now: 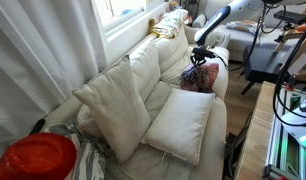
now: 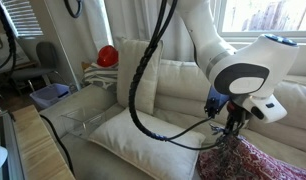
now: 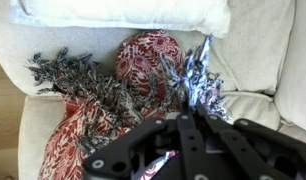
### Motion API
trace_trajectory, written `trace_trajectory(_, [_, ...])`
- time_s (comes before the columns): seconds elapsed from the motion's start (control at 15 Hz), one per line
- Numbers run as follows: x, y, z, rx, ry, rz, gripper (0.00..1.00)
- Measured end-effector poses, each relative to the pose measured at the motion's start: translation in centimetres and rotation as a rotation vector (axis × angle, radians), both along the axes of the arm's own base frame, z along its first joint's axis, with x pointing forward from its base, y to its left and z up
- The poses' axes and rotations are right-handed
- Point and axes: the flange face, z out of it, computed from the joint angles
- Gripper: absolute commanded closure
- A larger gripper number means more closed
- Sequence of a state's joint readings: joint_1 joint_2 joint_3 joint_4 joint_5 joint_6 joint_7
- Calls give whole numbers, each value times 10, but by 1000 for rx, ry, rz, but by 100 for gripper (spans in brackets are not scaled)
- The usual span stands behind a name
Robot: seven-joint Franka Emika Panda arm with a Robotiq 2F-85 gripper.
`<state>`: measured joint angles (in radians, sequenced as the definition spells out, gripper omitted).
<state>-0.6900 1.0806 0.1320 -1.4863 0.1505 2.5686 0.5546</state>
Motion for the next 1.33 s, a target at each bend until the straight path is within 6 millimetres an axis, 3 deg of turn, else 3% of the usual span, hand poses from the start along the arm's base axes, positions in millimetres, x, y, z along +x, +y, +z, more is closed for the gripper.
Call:
trace_trajectory(0.13, [3,-1,7,4,-29,24,98])
trace_trajectory(0.27, [12,-2,33,-9,-75,70,98])
trace_trajectory(0.53, [16,4,110,-68,-133,197,98])
trace_trajectory(0.93, [-9,20,216,-157,-187,344,98])
trace_trajectory(1.07, [-18,33,245,-176,-202,381,98])
trace_trajectory(1.33, [-33,80,294,-177,-262,503,98])
